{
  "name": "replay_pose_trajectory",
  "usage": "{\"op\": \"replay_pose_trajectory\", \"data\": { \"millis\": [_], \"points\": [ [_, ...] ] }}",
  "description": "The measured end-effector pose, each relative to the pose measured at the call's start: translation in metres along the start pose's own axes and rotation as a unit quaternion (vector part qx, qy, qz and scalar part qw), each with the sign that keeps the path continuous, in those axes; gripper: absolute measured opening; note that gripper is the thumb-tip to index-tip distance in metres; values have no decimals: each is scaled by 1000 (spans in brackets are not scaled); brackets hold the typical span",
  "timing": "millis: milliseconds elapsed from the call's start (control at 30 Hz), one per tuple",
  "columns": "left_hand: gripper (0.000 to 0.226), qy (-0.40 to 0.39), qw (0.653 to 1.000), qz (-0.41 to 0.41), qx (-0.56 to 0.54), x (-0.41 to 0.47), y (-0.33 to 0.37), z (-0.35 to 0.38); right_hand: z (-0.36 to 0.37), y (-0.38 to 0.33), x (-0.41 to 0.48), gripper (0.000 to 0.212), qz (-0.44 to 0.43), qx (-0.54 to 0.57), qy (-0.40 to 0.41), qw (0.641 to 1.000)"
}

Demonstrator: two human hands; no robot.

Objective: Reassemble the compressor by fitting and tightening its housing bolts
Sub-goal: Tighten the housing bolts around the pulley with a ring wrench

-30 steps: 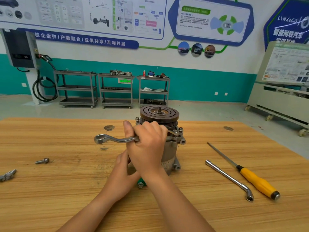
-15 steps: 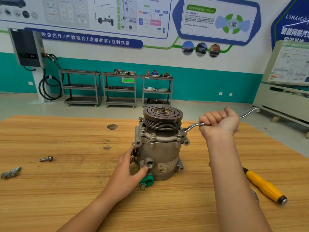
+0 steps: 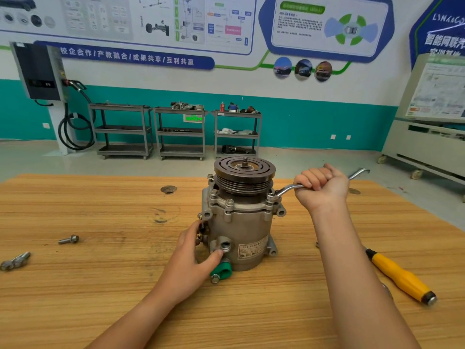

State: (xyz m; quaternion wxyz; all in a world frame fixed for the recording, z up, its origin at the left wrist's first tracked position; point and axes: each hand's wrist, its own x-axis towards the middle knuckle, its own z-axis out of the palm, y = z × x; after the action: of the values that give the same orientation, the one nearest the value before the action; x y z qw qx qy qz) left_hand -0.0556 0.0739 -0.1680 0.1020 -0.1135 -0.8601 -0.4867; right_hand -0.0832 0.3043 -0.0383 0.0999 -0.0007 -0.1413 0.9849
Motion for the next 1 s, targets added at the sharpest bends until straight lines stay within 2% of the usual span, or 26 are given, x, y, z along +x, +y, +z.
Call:
{"op": "replay_pose_trajectory", "data": {
  "millis": [133,233,300,367,400,433,500,533,600,700,733,767,800,867,900,933,1000],
  "points": [
    [76,2,1000,1,0,1,-1,1,1,1,-15,61,-52,-35,-18,998],
    [76,4,1000,-1,1,1,-1,3,-2,8,-36,60,-132,-44,-7,990],
    [79,4,1000,-7,5,1,-1,3,-8,18,-53,60,-208,-74,-28,975],
    [79,4,1000,-11,7,1,0,4,-13,38,-68,58,-272,-191,-48,942],
    [79,3,1000,-11,6,0,1,3,-14,53,-75,52,-296,-288,-80,907],
    [78,2,1000,-10,4,0,2,3,-14,69,-81,46,-344,-402,-123,840],
    [72,-4,1000,0,-11,0,2,1,-19,102,-86,40,-520,-516,-194,653],
    [65,-8,1000,7,-16,1,3,0,-19,116,-85,41,-566,-553,-203,577],
    [52,-10,1000,28,-11,2,2,-2,-12,135,-76,42,-578,-621,-194,493],
    [37,0,999,33,3,3,0,-1,-1,137,-67,42,-585,-664,-173,432],
    [40,4,999,32,-2,3,0,-1,1,133,-69,43,-598,-656,-174,427],
    [47,8,999,29,-11,3,0,0,2,129,-73,43,-613,-626,-176,449],
    [56,10,1000,21,-16,2,1,0,7,122,-79,43,-603,-578,-183,519],
    [73,7,1000,-5,-12,1,2,1,24,98,-93,45,-483,-405,-182,755],
    [78,5,1000,-11,-6,0,2,1,32,81,-98,47,-432,-283,-179,837],
    [80,3,1000,-12,0,0,2,1,37,60,-98,51,-404,-192,-185,875],
    [80,3,1000,-10,6,0,2,2,44,20,-92,56,-374,-119,-181,902]
  ]
}}
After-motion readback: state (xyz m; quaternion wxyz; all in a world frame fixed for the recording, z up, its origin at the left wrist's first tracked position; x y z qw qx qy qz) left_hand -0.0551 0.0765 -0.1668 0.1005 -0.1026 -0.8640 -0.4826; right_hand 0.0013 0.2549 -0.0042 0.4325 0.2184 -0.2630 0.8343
